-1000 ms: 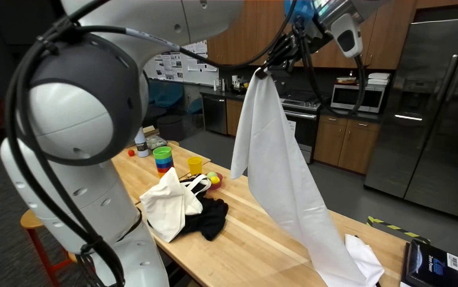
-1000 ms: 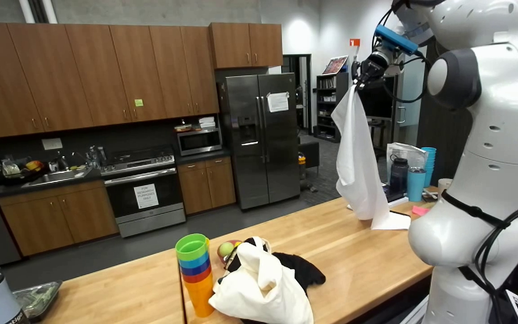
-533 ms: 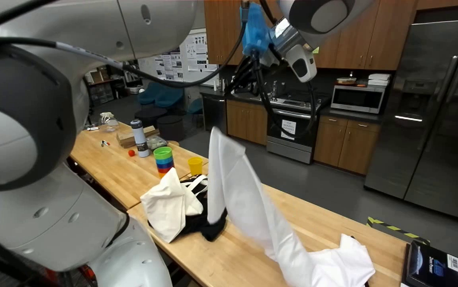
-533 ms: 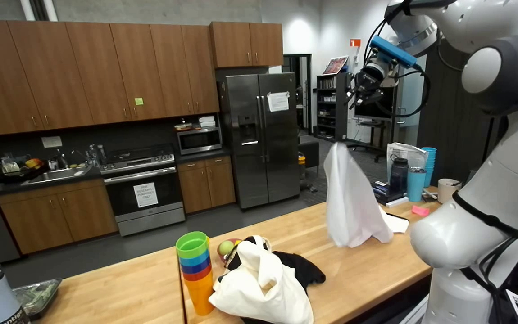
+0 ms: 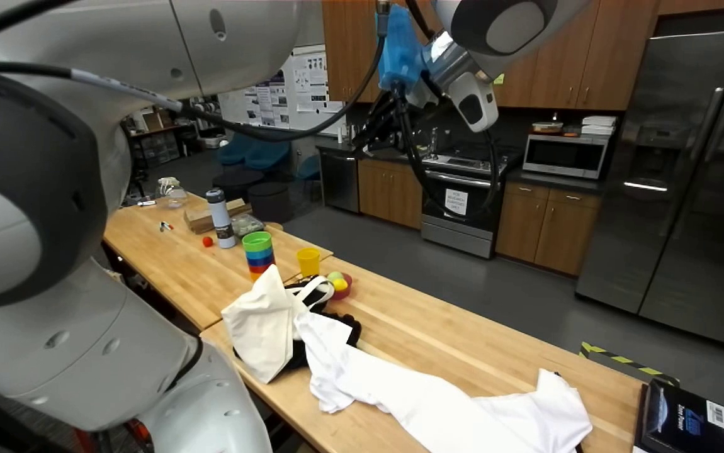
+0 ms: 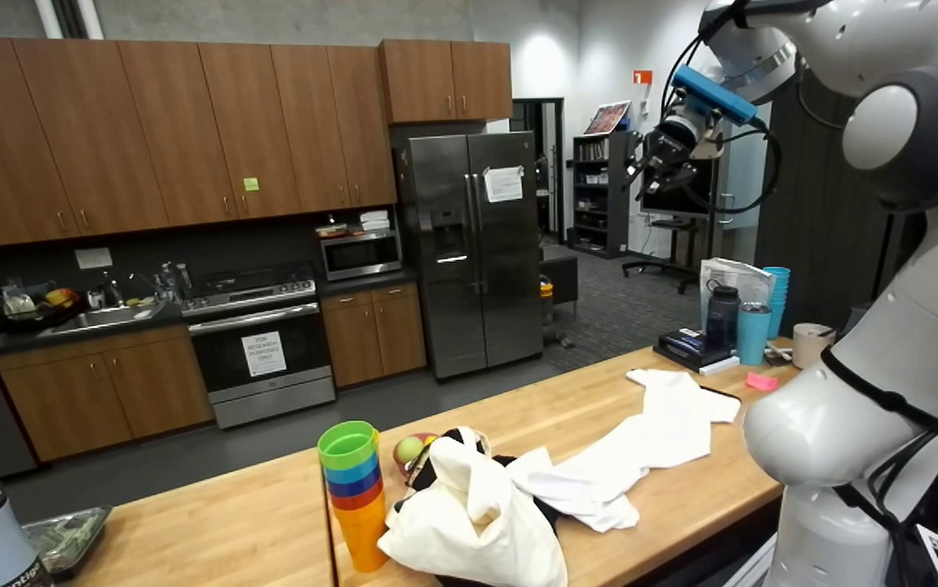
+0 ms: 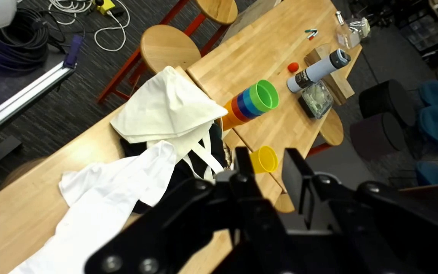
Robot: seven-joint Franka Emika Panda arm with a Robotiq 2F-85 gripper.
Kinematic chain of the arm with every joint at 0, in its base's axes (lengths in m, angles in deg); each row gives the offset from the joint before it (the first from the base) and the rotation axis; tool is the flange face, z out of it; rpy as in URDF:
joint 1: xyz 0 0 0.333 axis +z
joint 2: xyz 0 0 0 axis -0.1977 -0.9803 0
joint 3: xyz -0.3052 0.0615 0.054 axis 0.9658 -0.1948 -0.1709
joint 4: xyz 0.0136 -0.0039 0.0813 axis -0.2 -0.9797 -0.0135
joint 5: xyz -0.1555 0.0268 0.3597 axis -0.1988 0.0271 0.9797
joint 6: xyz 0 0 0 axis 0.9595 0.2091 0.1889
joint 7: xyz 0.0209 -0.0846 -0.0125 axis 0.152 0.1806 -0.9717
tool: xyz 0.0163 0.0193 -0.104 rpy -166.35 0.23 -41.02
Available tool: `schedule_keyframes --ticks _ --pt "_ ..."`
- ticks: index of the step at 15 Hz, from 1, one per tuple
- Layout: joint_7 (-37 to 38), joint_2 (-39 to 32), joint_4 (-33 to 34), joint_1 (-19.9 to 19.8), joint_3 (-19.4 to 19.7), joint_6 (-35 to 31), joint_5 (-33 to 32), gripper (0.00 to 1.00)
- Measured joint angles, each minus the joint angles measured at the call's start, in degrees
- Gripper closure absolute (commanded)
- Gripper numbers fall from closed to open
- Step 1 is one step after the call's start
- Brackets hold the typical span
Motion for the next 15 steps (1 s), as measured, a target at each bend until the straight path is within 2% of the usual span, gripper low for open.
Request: schedule_keyframes --ticks 3,6,7,11,15 --pt "-1.9 -2.0 2.5 -0.5 2.4 -0.9 -6.1 0.24" --pt "-5.5 -6.2 7.2 -1.5 6.9 -1.5 -13.8 0.04" --pt "-6.5 -7.9 8.3 -1.9 8.5 -1.6 -15.5 0.00" --pt "-9.8 -13.6 9.7 -2.3 11.9 -1.4 -17.2 0.00" --pt "-17.4 -16.1 7.7 -1.0 11.3 -0.5 -17.5 0.00"
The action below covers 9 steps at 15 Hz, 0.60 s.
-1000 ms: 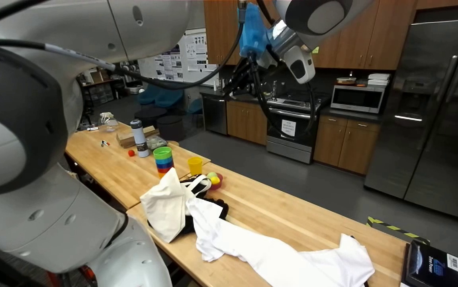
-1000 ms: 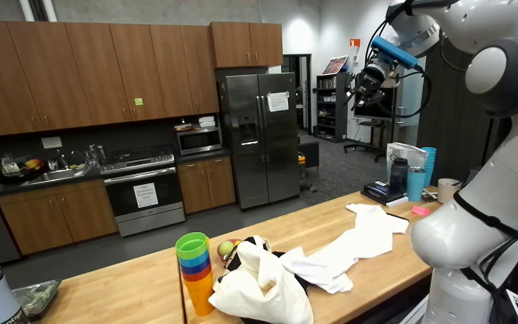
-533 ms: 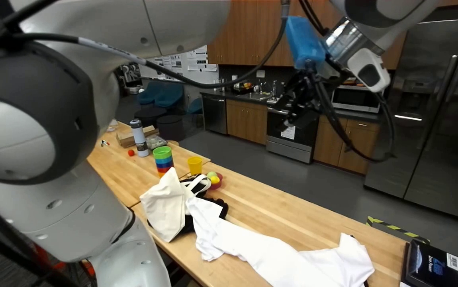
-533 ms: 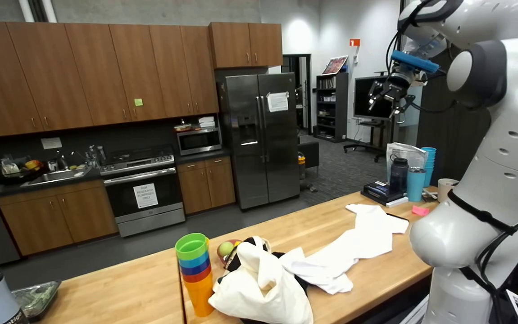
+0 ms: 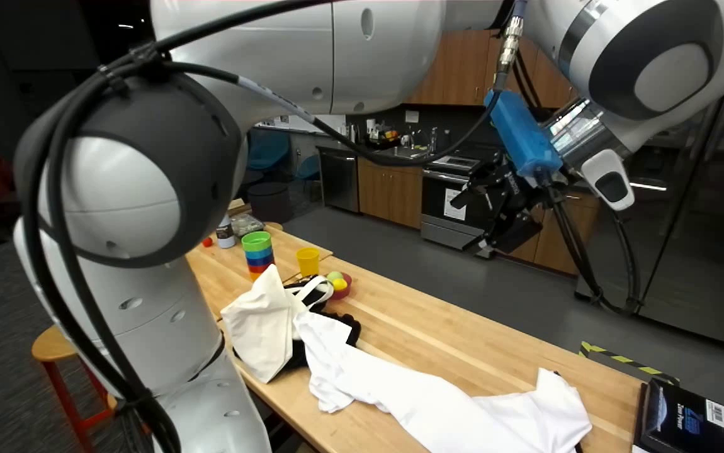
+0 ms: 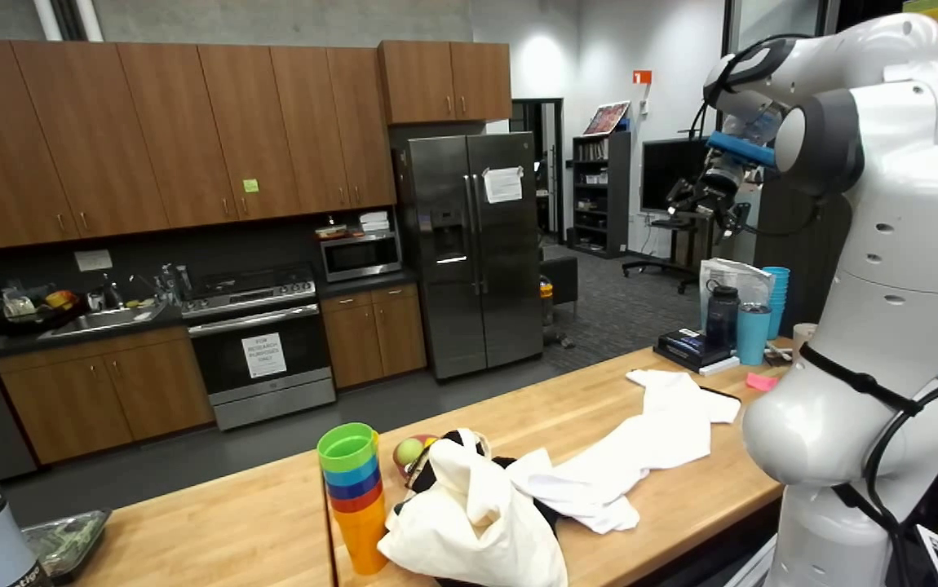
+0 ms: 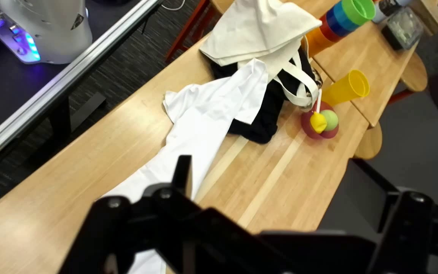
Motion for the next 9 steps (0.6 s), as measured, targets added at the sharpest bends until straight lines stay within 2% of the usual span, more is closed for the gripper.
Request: schedule_keyframes --ticks 5,9 --pt "-13.0 0.2 -4.1 2.4 -2.6 2.3 -7.2 0.00" --pt "-25.0 1.3 -9.2 3.5 -3.6 2.2 -22.4 0.00"
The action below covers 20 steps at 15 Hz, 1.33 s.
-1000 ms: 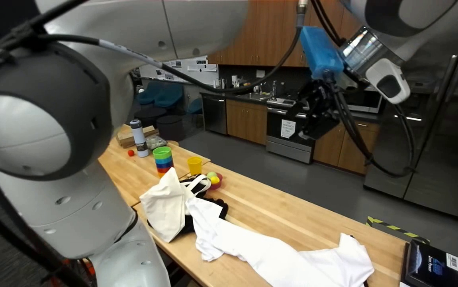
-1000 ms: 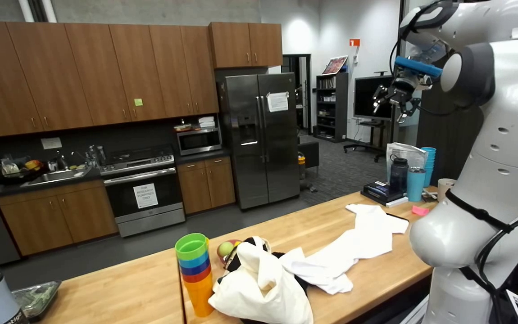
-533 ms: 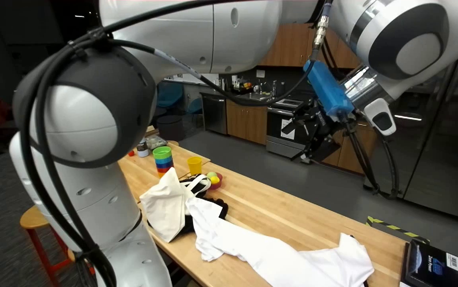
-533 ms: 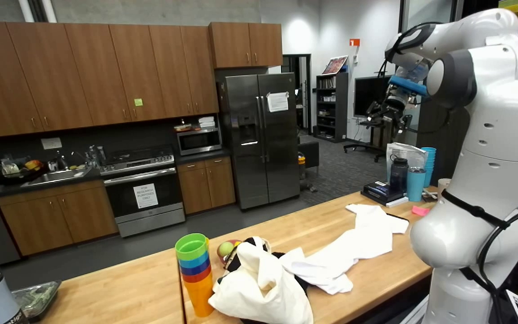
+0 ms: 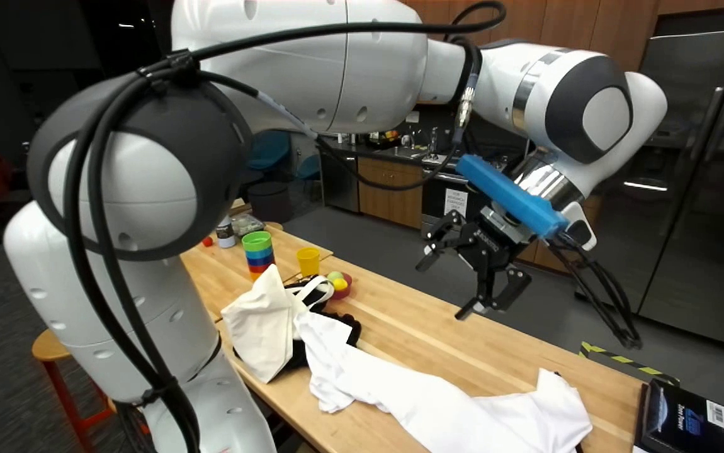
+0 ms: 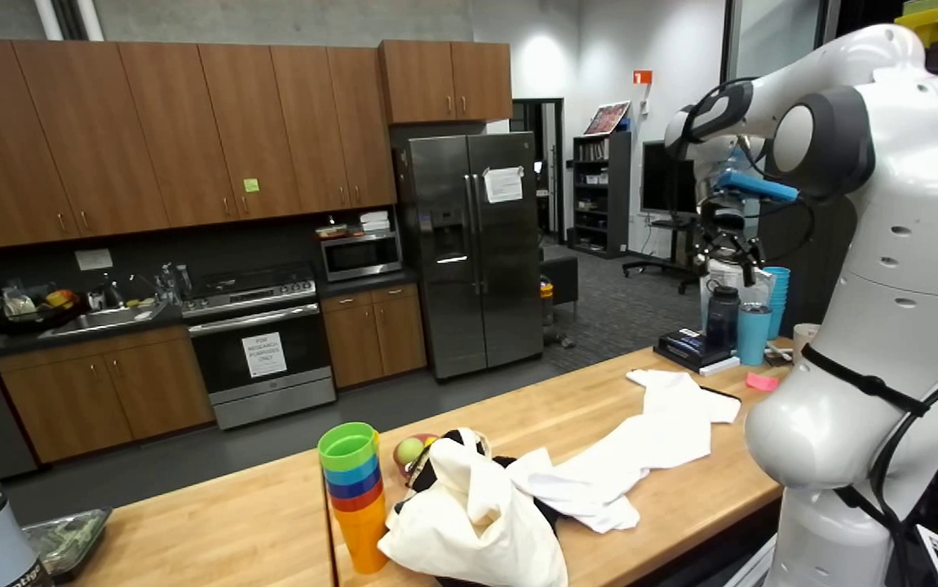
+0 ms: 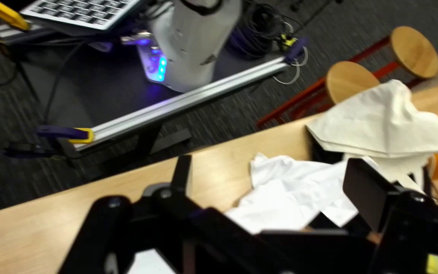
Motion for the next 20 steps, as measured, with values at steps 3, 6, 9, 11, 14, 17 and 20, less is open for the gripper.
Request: schedule_keyframes --ticks 3,6,9,11,14,17,20 --pt "-5.6 0.3 -3.3 -0.1 0.4 -2.2 -8.7 0.00" --pt "-6.0 0.4 -3.7 0.0 0.4 -2.5 -9.2 0.00" --pt "-6.5 0.6 -3.7 0.0 0.3 -2.1 -9.2 0.00" --pt "-10.1 2.4 -5.6 0.5 0.0 -2.9 -11.5 0.00" --pt "-12.3 9.8 -13.8 1.7 -0.8 -7.9 -18.8 0.00" --pt "-13.1 18.1 -24.6 2.8 -1.0 -15.3 -26.9 0.00" --pt "-12.9 23.8 -35.3 3.0 -0.6 -25.8 -33.9 0.00"
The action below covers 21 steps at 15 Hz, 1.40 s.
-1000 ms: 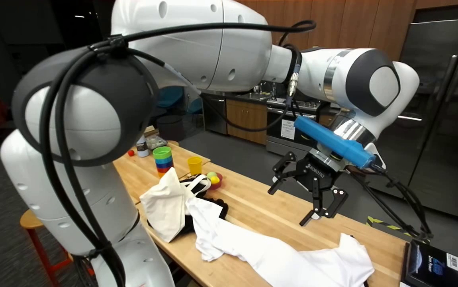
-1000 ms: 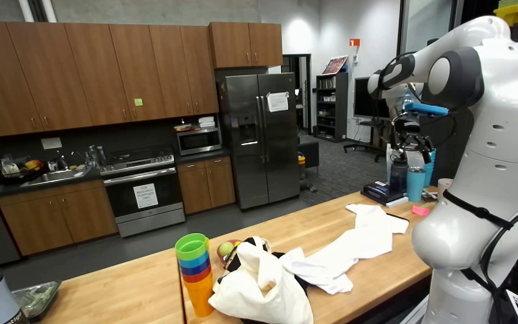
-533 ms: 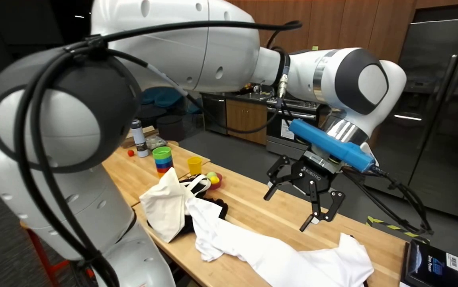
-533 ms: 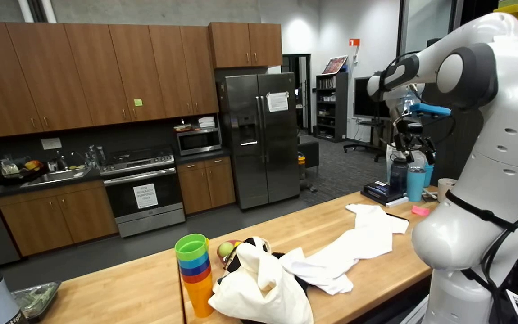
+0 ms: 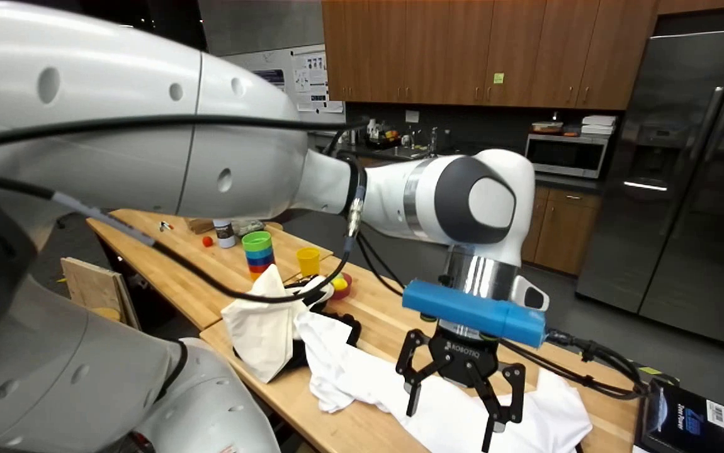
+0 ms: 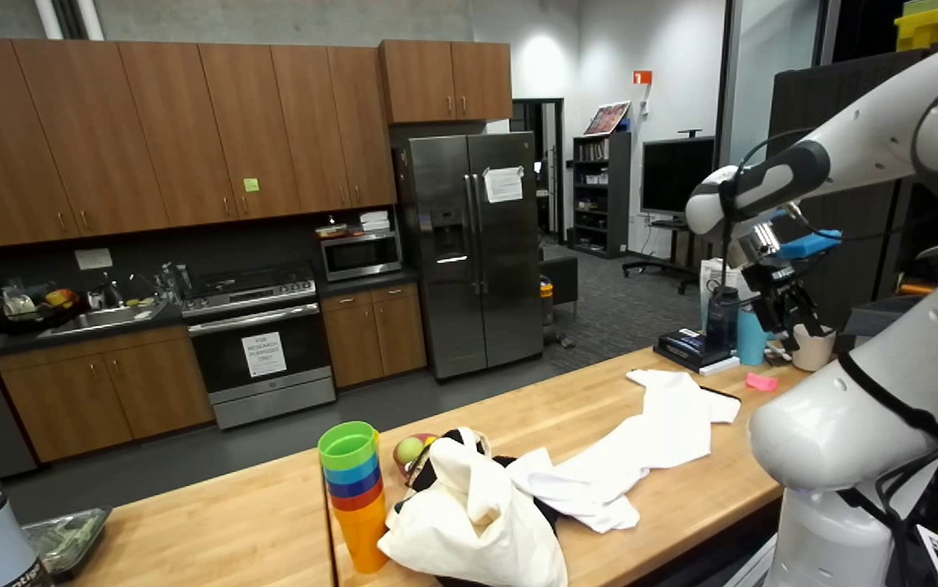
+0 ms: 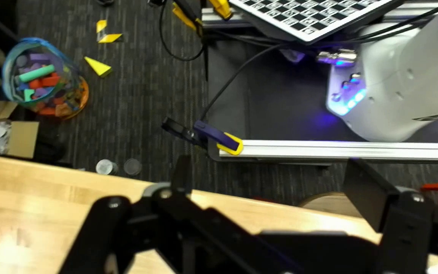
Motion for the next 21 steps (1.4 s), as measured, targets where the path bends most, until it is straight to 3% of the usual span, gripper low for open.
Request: schedule_keyframes --ticks 4,8,10,14,21 --pt "1.5 5.5 -11.4 -0.1 1.3 -15.3 -5.1 0.00" --pt "4.6 10.6 -18.6 0.0 2.9 -23.5 1.2 0.00" --pt "4.7 10.8 -18.5 0.9 2.1 -21.7 6.9 0.00" --pt "2.8 7.5 -17.5 7.4 0.1 -17.6 12.3 0.00" --pt "2.6 7.3 -17.6 6.0 0.0 -17.7 12.3 0.00"
